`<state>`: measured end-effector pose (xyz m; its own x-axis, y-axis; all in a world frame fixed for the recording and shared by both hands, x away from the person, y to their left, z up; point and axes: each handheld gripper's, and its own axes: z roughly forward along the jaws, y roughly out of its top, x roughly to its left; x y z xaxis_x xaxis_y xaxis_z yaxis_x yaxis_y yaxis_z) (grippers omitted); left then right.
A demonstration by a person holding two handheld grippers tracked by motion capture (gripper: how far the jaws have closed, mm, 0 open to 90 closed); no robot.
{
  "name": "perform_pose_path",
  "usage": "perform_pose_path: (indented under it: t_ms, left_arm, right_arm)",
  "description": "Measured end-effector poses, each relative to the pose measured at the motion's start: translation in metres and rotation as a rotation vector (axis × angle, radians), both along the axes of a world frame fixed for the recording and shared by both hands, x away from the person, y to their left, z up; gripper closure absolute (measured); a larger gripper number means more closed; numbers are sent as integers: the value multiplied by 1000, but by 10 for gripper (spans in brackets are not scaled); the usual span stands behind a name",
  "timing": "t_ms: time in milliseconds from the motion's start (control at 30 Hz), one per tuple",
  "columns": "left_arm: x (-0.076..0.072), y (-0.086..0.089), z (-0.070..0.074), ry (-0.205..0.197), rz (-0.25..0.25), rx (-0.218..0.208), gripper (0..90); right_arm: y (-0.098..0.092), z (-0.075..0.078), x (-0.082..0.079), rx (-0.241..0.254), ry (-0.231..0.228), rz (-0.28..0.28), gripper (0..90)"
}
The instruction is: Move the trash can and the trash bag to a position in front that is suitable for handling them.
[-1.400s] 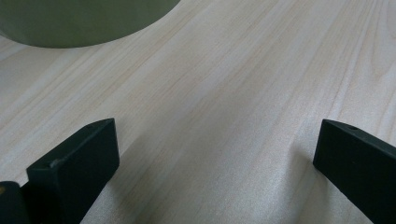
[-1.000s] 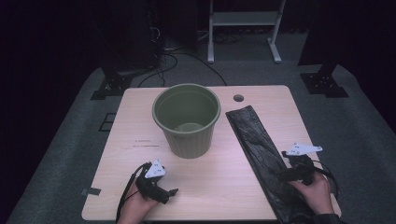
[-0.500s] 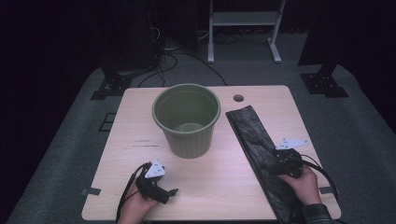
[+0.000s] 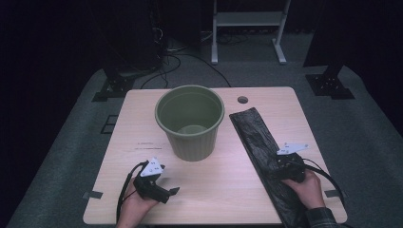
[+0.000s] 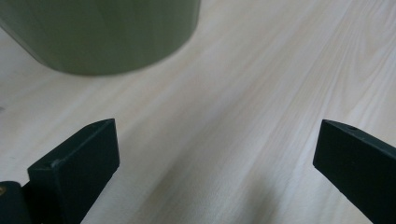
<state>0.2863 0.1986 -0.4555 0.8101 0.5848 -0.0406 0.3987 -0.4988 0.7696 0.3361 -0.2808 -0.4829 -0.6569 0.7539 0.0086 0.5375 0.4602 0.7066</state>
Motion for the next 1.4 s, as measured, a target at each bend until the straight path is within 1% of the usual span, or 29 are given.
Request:
perform_pose_path:
  t_ms: [100,167,267,433,500,633,933,1133,1233,1400]
  left_arm:
    - [1,4,14,6,2,-51,0]
    - [1,6,24,-9,4,-53,0]
    - [3,7,35,2,9,-66,0]
    - [6,7,55,-5,-3,-77,0]
    - [8,6,61,-6,-7,-83,0]
    - [14,8,73,-13,-4,-79,0]
    - [28,12,103,-26,4,-90,0]
    - [39,17,124,-33,3,-127,0]
    - [46,18,133,-36,6,-123,0]
    - [56,20,146,-45,13,-120,0]
  right_arm:
    - [0,0,0,1,-2,1,123]
    - [0,0,0,2,-3,1,122]
    - [0,0,0,4,-3,2,121]
    - [0,-1,0,6,-6,3,118]
    - [0,-1,0,7,-8,3,117]
    - [1,-1,0,8,-11,5,117]
    - [1,-2,0,10,-12,5,117]
    - [1,-2,0,11,-13,4,117]
    - [1,-2,0,13,-14,2,116]
    - [1,-2,0,13,-14,2,116]
